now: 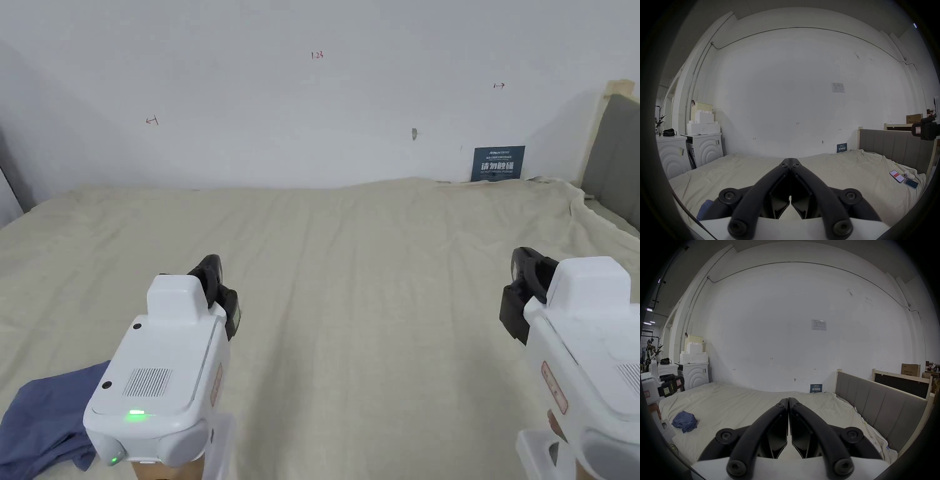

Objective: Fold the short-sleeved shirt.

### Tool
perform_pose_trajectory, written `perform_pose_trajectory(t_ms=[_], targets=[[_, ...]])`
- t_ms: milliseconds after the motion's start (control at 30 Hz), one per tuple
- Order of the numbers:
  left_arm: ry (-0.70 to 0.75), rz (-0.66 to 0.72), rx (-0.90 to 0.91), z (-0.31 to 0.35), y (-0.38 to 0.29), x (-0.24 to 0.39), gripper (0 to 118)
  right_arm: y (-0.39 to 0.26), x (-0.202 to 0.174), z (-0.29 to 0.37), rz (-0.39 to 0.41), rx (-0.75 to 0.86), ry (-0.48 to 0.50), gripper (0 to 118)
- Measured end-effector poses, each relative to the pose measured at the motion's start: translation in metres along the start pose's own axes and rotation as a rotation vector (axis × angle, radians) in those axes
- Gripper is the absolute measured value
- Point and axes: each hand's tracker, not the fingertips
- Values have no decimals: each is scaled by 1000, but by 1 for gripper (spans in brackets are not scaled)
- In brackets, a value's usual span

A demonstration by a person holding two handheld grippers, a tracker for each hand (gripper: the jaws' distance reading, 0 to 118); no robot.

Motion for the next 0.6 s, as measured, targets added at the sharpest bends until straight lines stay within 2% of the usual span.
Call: perform_pose_trajectory(t_ms=[100, 167, 200, 233, 267, 333, 400, 433, 467, 600], targets=[[17, -5, 3, 0, 0, 1, 0, -1, 0, 0, -11, 1, -3, 1], [19, -1, 4, 1, -1, 0, 12, -1, 1, 0, -16, 0, -2, 7], [18, 2, -1, 0, -1, -1, 21, -1, 2, 0, -22, -1, 0, 21], [20, 3, -2, 0, -2, -1, 39, 0, 3, 0, -25, -3, -5, 51], [23, 4, -4, 0, -2, -2, 56, 0, 4, 0, -29, -4, -4, 71], [26, 12, -7, 0, -3, -3, 89, 0, 5, 0, -47, 6, 3, 90], [32, 24, -10, -1, -3, -4, 109, 0, 6, 1, -50, 16, -6, 101], [34, 26, -10, -1, -4, -5, 117, 0, 6, 0, -51, 12, -5, 113], [32, 30, -7, -1, -3, -5, 118, 0, 7, 0, -56, 8, -1, 118], [37, 25, 4, 2, -2, -5, 118, 0, 8, 2, -57, 16, -8, 118]])
